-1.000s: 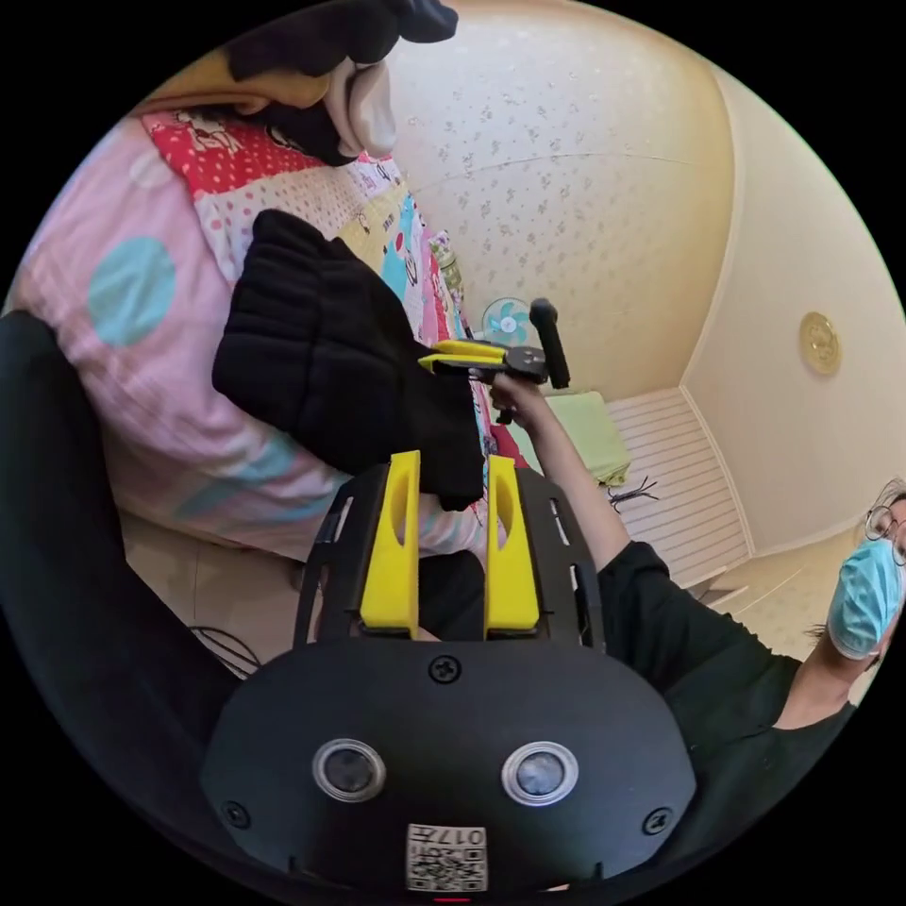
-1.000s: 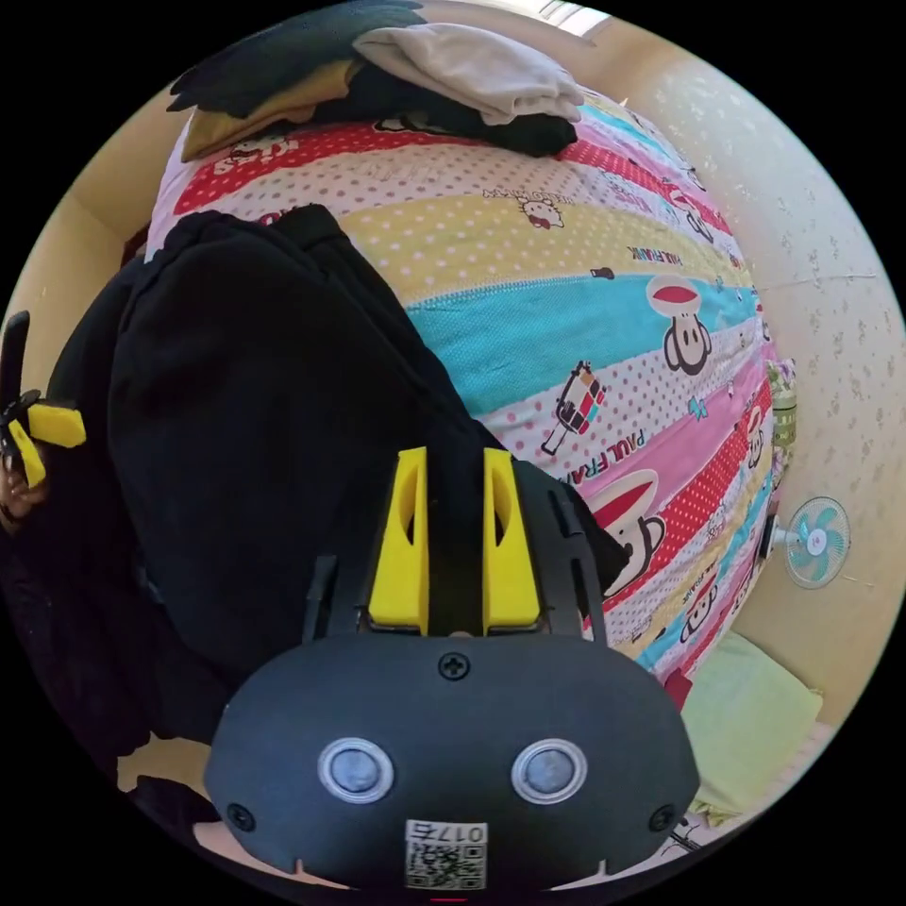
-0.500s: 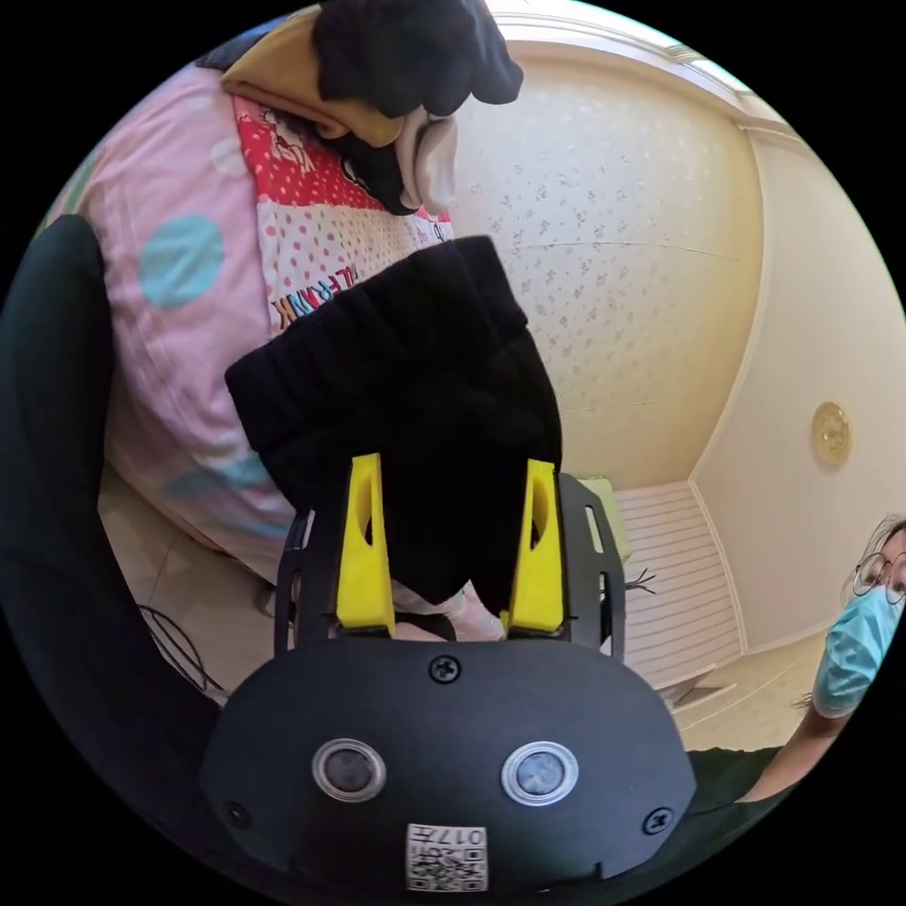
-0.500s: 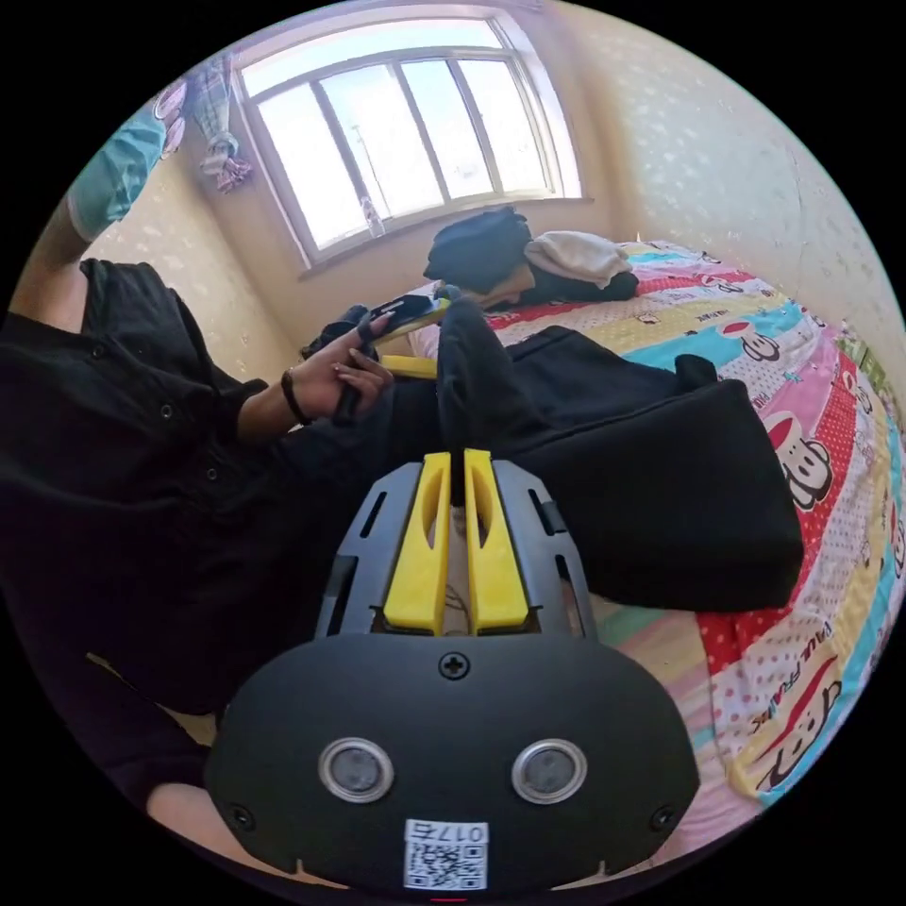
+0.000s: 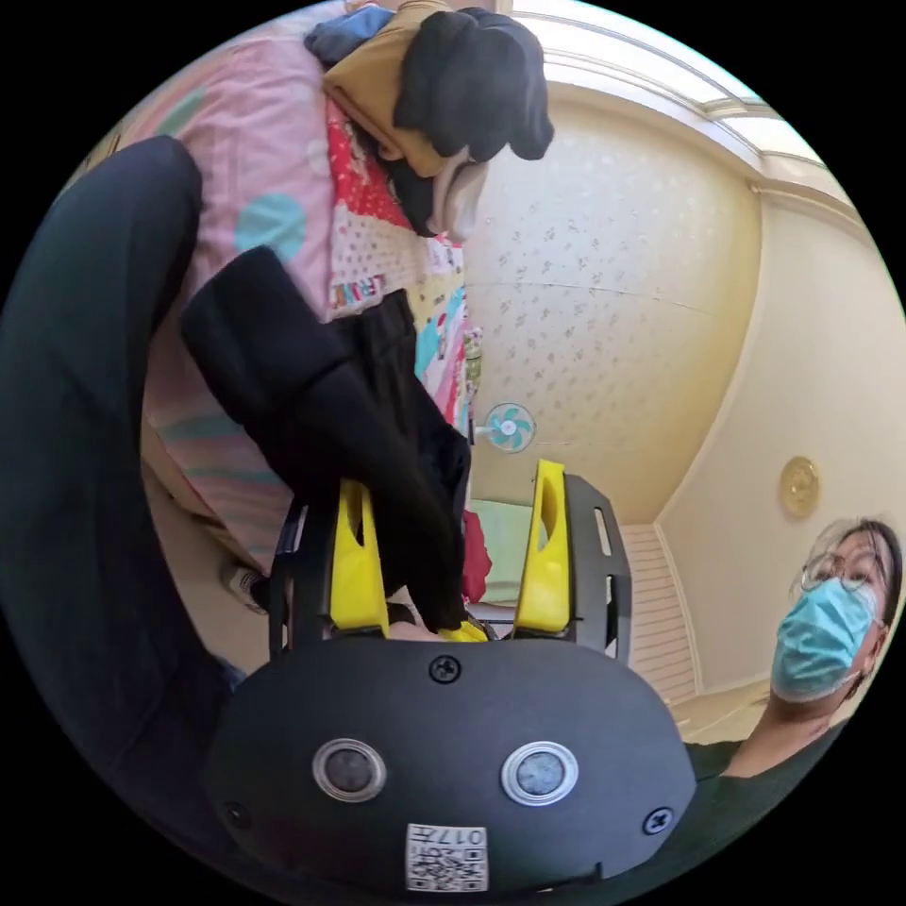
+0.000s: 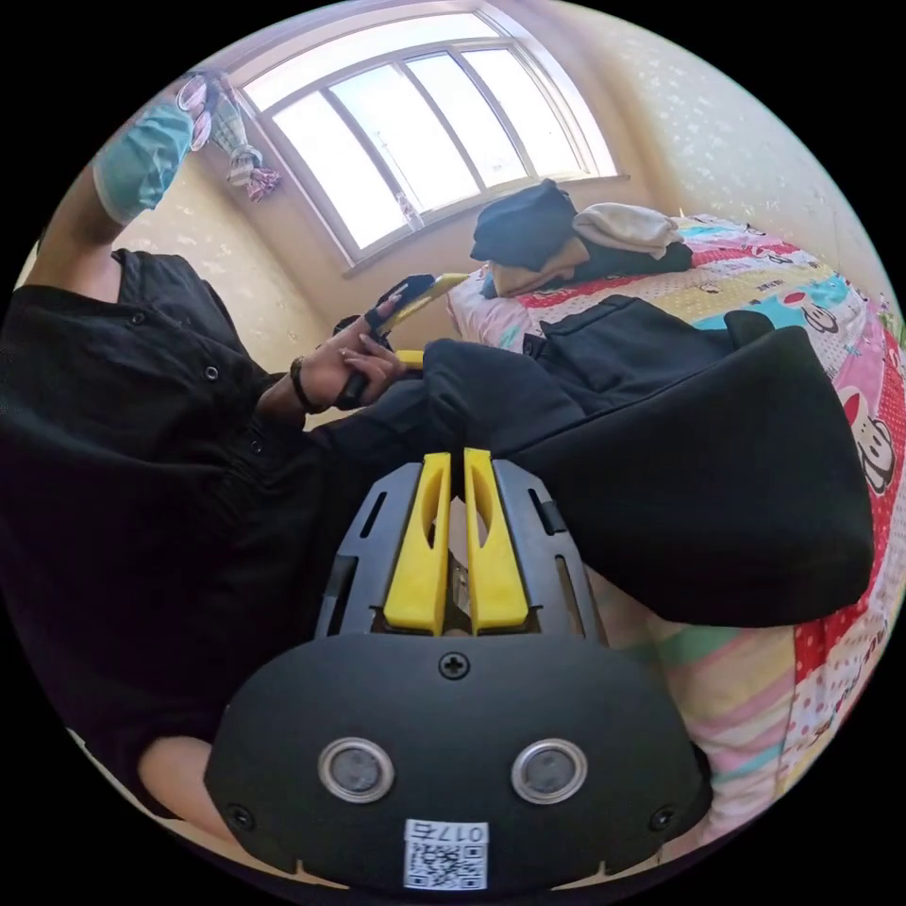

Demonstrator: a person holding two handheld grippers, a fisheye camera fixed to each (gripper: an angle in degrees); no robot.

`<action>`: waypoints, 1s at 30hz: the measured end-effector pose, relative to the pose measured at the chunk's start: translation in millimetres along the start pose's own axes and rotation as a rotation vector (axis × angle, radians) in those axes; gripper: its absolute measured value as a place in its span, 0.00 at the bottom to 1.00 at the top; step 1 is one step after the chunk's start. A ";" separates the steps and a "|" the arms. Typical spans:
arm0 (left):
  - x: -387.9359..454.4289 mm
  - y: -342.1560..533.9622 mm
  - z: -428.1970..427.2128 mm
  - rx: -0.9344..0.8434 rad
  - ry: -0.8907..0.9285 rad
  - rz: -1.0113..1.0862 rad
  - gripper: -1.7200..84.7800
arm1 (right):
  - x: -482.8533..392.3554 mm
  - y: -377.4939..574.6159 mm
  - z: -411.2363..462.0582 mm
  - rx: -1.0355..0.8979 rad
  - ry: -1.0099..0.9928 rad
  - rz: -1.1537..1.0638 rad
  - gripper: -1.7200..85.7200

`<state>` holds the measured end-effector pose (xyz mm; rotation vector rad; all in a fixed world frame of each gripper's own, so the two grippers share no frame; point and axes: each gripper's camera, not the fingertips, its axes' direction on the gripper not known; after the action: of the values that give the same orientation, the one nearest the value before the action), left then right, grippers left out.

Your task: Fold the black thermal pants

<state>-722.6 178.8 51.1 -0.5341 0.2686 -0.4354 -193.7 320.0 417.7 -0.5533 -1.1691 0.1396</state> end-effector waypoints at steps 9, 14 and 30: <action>-22.9 18.0 8.2 -0.105 -0.020 0.049 0.06 | 26.6 -100.5 -51.2 0.007 0.290 -0.108 0.12; -28.8 36.0 0.0 -0.120 0.001 0.080 0.06 | 118.5 -245.6 25.0 -0.253 0.328 -0.095 0.17; -1.0 82.8 -48.8 -0.140 -0.095 0.409 0.05 | 87.2 -222.3 98.2 -0.329 0.515 0.179 0.08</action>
<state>-713.6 222.2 -34.1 -0.6174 0.3095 0.0061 -286.5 195.8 624.2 -0.9231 -0.6391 -0.0450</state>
